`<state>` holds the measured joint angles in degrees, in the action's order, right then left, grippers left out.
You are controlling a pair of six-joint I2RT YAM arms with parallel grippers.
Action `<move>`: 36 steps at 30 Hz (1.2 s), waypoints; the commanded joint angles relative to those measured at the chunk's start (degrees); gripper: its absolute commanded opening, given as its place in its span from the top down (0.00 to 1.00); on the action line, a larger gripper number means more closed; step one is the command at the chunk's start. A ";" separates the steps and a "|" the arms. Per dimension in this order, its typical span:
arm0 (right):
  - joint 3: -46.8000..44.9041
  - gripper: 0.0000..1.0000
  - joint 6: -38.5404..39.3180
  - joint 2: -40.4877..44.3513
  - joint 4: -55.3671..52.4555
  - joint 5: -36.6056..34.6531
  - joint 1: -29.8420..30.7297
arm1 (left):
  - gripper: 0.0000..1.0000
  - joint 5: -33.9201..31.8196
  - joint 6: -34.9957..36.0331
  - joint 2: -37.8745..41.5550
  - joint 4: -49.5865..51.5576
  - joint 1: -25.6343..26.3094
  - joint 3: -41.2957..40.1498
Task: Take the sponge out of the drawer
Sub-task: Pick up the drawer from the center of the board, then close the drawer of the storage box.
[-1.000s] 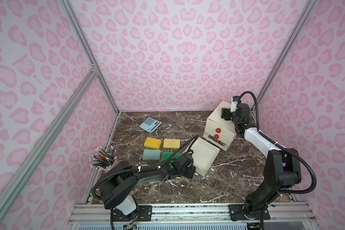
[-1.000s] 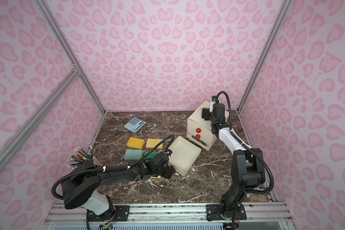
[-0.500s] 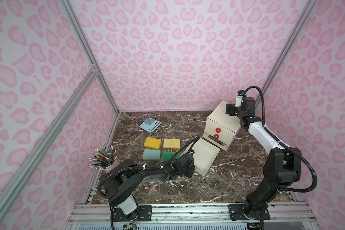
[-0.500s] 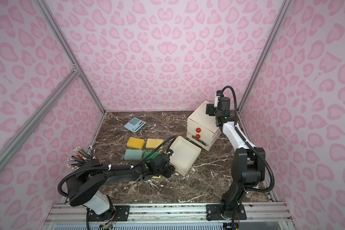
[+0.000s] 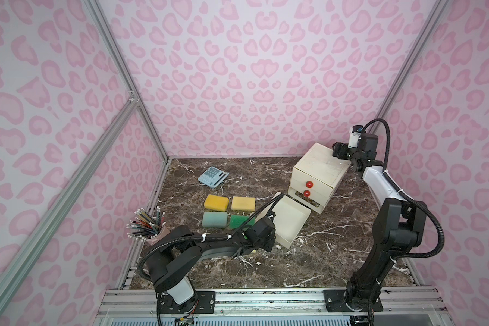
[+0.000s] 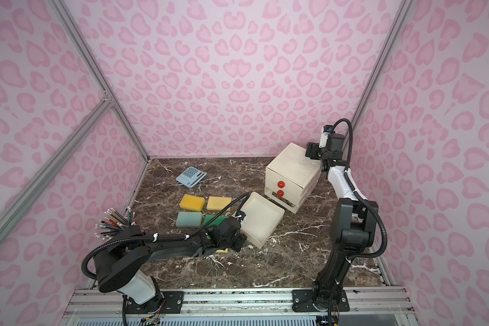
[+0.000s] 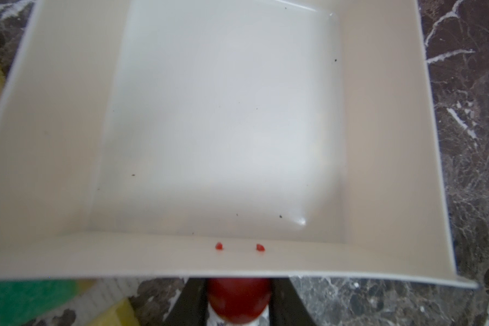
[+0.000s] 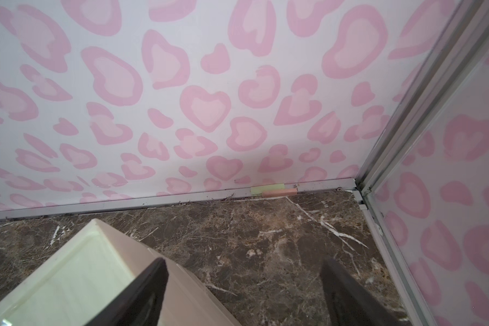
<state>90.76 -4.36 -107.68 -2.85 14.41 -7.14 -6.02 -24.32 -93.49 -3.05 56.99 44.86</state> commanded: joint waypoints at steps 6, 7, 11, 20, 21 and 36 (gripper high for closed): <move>-0.23 0.14 1.28 -0.82 -1.85 6.19 0.19 | 0.91 0.03 3.90 1.58 2.22 0.84 3.96; -0.15 0.14 1.41 -0.94 -2.42 6.17 0.19 | 0.91 0.09 4.18 1.94 2.26 0.92 4.08; 0.21 0.15 1.99 -1.22 -4.52 7.00 0.28 | 0.91 -1.06 4.61 2.00 1.60 0.91 4.33; -2.64 0.16 2.16 -0.34 -4.60 7.30 0.72 | 0.94 -1.77 3.59 -2.80 -4.09 0.93 6.36; -2.93 0.16 2.29 -0.34 -4.70 7.32 0.72 | 0.94 -2.02 3.51 -2.75 -4.75 0.93 6.09; -6.66 0.18 3.07 -0.19 -6.74 7.63 1.29 | 0.95 -1.01 3.02 -7.05 -12.04 0.93 6.58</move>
<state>85.03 0.51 -106.28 2.59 19.92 -6.42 -7.27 -21.47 -99.50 -11.27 57.91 50.35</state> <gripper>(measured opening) 0.826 0.327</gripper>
